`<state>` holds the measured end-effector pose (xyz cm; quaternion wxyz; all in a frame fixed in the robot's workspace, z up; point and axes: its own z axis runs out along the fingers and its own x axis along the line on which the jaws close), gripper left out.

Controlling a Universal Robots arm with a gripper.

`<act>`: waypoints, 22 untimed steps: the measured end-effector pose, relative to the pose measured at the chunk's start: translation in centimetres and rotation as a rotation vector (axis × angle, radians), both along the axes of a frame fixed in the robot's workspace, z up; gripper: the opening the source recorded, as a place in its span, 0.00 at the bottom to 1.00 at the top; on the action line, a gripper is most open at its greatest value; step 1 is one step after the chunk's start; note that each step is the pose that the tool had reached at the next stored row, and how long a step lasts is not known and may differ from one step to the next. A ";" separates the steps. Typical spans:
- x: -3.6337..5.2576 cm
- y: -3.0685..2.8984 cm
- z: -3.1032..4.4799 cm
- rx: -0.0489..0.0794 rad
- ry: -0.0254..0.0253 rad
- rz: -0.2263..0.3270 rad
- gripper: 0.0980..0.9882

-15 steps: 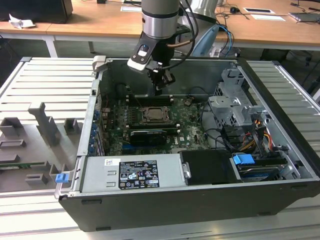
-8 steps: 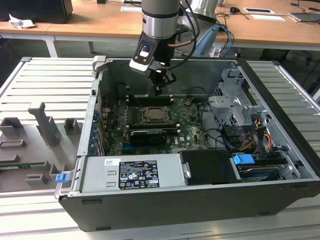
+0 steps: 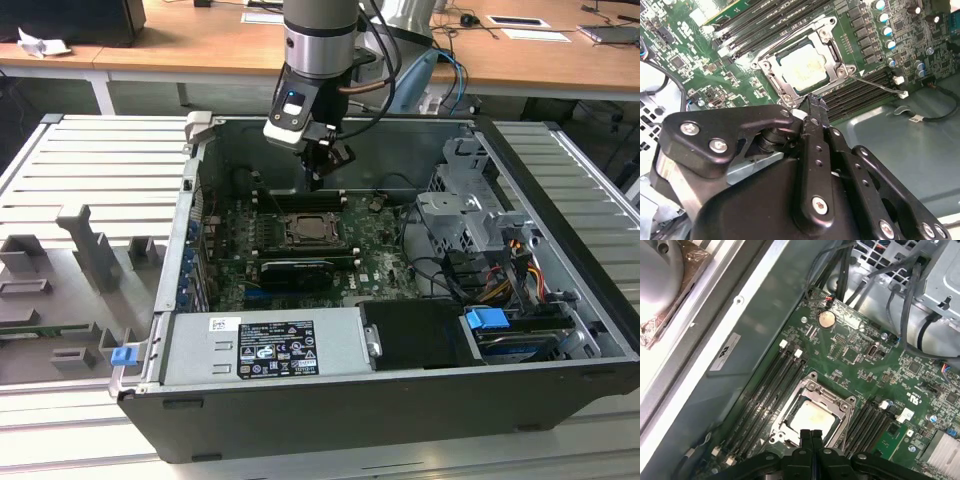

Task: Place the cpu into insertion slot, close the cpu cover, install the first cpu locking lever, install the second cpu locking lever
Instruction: 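Install the first cpu locking lever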

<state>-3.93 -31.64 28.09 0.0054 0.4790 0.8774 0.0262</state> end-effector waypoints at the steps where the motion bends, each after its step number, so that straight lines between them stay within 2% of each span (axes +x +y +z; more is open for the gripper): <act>1: 0.00 0.00 0.00 0.000 0.0000 0.009 0.01; 6: 0.00 0.00 0.00 0.000 -0.0001 0.074 0.01; 13: 0.00 0.00 -0.09 0.000 0.0000 0.259 0.01; 15: 0.00 0.00 -0.18 0.000 0.0000 0.333 0.01; 16: 0.00 0.00 -0.26 0.000 0.0000 0.394 0.01; 22: 0.00 0.00 -0.35 0.000 0.0000 0.522 0.01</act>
